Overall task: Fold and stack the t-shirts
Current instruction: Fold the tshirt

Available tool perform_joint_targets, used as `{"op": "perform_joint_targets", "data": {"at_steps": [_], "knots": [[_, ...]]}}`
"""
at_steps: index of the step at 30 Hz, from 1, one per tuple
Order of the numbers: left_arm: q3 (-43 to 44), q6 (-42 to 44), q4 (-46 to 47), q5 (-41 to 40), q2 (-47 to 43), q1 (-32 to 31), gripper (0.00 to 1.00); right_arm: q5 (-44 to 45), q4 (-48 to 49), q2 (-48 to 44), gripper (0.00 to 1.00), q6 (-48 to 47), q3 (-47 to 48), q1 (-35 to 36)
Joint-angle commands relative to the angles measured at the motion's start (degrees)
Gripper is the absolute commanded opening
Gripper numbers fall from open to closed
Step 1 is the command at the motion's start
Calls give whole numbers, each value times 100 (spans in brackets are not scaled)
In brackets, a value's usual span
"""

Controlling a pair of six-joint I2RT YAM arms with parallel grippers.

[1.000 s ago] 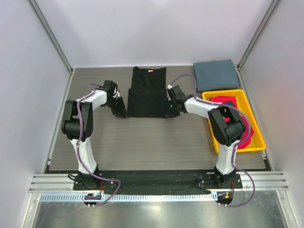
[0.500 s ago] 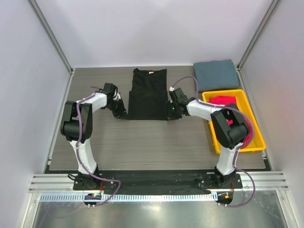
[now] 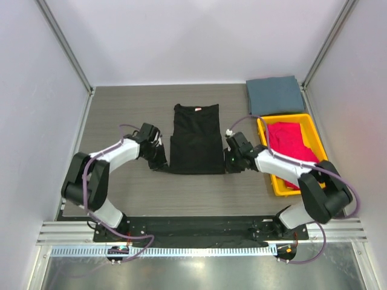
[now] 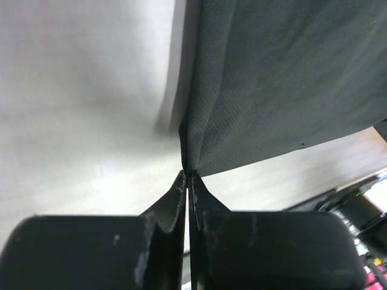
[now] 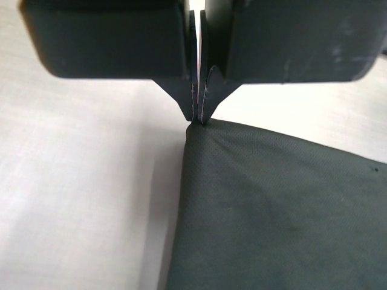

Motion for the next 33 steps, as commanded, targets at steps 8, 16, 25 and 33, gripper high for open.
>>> {"op": "perform_joint_targets", "data": {"at_steps": [8, 16, 25, 33], "knots": [[-1028, -532, -246, -711, -2047, -780, 0, 801, -848, -1975, 1, 1109, -982, 1131], [-1127, -621, -272, -641, -2287, -938, 0, 1012, -1059, -2653, 1, 1382, -913, 1369], [191, -471, -965, -1185, -1831, -930, 0, 1338, -1297, -2276, 1, 1004, -272, 1334], [1605, -287, -1230, -1423, -1031, -851, 0, 1233, -1359, -1793, 1, 320, 546, 589]]}}
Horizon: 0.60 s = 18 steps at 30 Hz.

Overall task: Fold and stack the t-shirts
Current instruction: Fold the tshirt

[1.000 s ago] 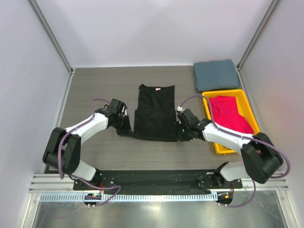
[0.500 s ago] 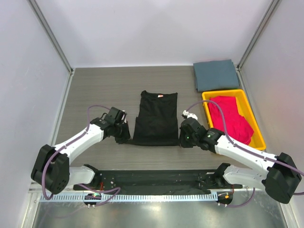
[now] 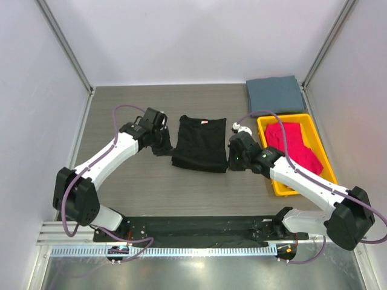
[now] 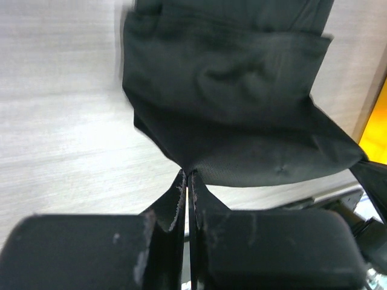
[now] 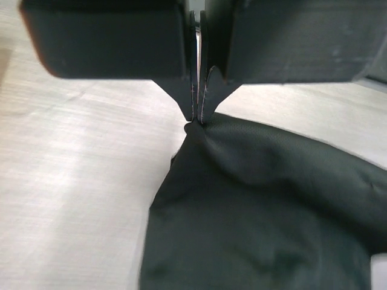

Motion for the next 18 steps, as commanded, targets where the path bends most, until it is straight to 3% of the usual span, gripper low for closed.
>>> {"op": "perform_joint_targets", "data": {"at_steps": [1, 6, 18], "knots": [[689, 197, -222, -223, 307, 72, 0, -11, -8, 251, 1, -521, 657, -451], [1629, 364, -293, -276, 1098, 273, 0, -424, 9, 892, 1, -1047, 1265, -1136], [4108, 513, -39, 189, 2891, 889, 0, -1118, 97, 2641, 1, -1707, 3233, -1928]]}}
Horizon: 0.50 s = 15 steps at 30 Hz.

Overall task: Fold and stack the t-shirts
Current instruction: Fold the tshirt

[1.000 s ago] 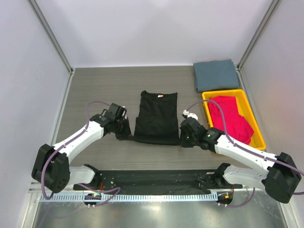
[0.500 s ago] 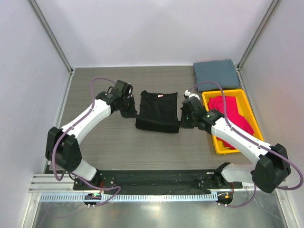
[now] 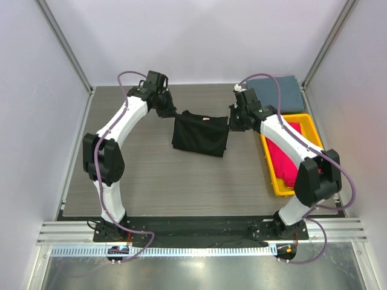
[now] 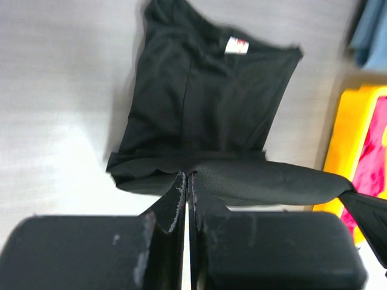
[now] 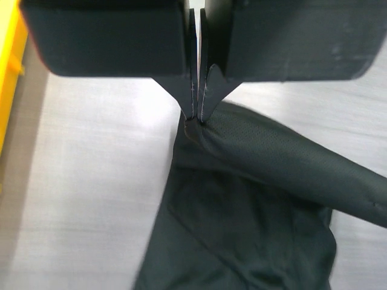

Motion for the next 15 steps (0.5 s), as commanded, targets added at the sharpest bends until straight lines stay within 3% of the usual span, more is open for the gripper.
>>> {"op": "perform_joint_targets", "data": {"at_steps": [1, 6, 15], "knots": [[651, 218, 303, 207, 445, 153, 0, -439, 159, 430, 1, -361, 718, -173], [1319, 166, 1108, 794, 1123, 381, 0, -589, 246, 1545, 1, -371, 1518, -480], [2171, -247, 3088, 1772, 2661, 504, 0, -748, 474, 2488, 1, -212, 2328, -885]]}}
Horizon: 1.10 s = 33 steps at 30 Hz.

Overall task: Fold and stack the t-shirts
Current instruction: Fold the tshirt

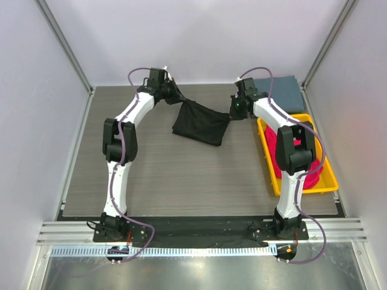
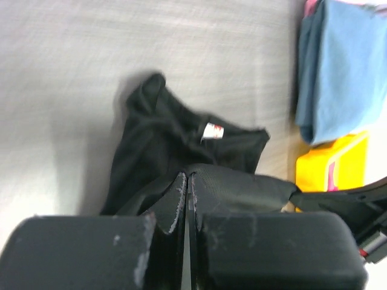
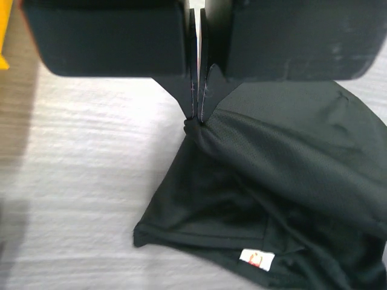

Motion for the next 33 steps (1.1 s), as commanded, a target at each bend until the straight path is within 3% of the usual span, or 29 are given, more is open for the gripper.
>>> {"op": "perform_joint_targets", "data": {"at_steps": [1, 5, 12, 13, 16, 18, 21, 26, 28, 33], "knots": [[548, -341, 1268, 559, 468, 4, 0, -81, 267, 62, 1, 0, 470, -129], [978, -860, 2155, 499, 978, 13, 0, -125, 408, 308, 1, 8, 725, -278], [2190, -1511, 2841, 270, 2155, 21, 0, -274, 479, 1134, 2, 96, 1576, -533], [2288, -1581, 2973, 243, 2356, 21, 3, -239, 470, 1239, 4, 96, 1700, -542], [2368, -1617, 3501, 68, 2499, 13, 24, -125, 470, 1661, 5, 96, 2201, -648], [2360, -1390, 3634, 41, 2491, 13, 28, -37, 391, 1828, 9, 183, 2412, -726], [2062, -1021, 3537, 32, 2166, 48, 34, 77, 338, 1655, 12, 342, 2256, -788], [1051, -712, 3178, 452, 1307, 232, 34, 157, 426, 1249, 12, 474, 1781, -789], [726, -441, 2940, 550, 1033, 285, 35, 104, 426, 1144, 20, 527, 1684, -789], [-75, 96, 2176, 717, 356, 338, 38, 42, 373, 687, 25, 606, 1280, -789]]}}
